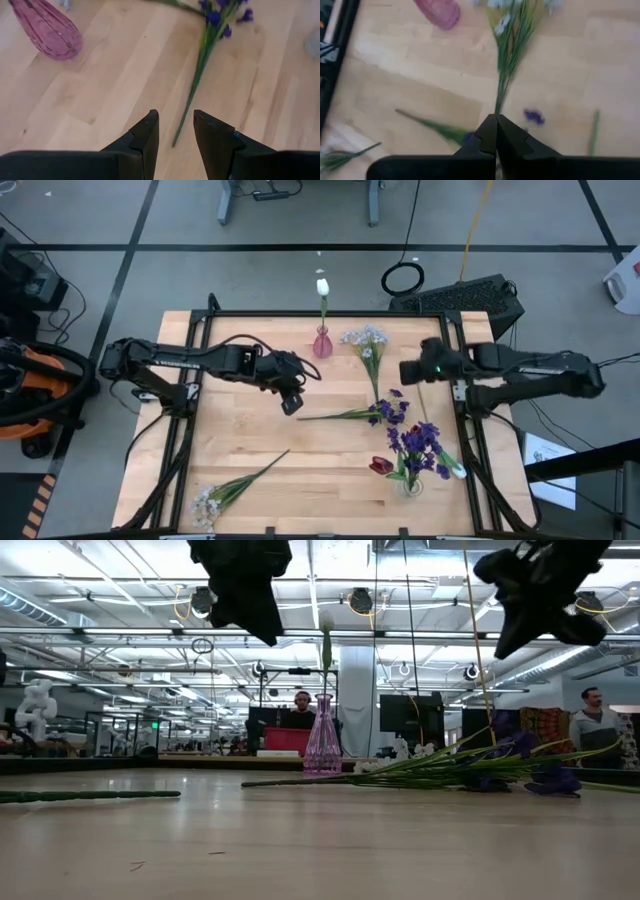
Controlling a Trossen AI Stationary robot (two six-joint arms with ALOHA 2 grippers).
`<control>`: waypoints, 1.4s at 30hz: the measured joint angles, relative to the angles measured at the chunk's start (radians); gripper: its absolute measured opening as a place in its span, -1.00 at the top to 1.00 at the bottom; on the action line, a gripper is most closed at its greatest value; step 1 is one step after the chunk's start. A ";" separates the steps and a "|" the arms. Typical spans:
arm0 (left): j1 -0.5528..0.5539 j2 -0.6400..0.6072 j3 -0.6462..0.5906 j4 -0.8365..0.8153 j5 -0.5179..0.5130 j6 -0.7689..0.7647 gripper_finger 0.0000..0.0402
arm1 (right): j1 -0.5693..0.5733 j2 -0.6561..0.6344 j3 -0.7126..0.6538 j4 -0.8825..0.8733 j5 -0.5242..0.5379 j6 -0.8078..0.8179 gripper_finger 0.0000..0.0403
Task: Sort flowers into vase by color
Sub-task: Put the top white flowers into the pink vase
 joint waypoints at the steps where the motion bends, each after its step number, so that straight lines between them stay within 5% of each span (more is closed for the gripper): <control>1: 0.004 0.002 0.000 0.016 -0.002 -0.020 0.36 | -0.043 0.007 0.000 0.015 -0.017 -0.054 1.00; 7: 0.007 0.005 0.000 0.097 -0.023 -0.145 0.36 | -0.280 0.082 0.000 0.166 -0.187 -0.387 1.00; 15: 0.007 0.005 0.000 0.112 -0.079 -0.244 0.36 | -0.430 0.277 0.034 0.260 -0.249 -0.509 1.00; 28: -0.007 0.005 0.000 0.059 -0.080 -0.241 0.36 | -0.394 0.553 0.211 0.099 -0.255 -0.535 0.95; 42: -0.007 0.005 0.000 -0.074 -0.091 -0.161 0.36 | -0.267 0.712 0.210 0.088 -0.247 -0.386 0.42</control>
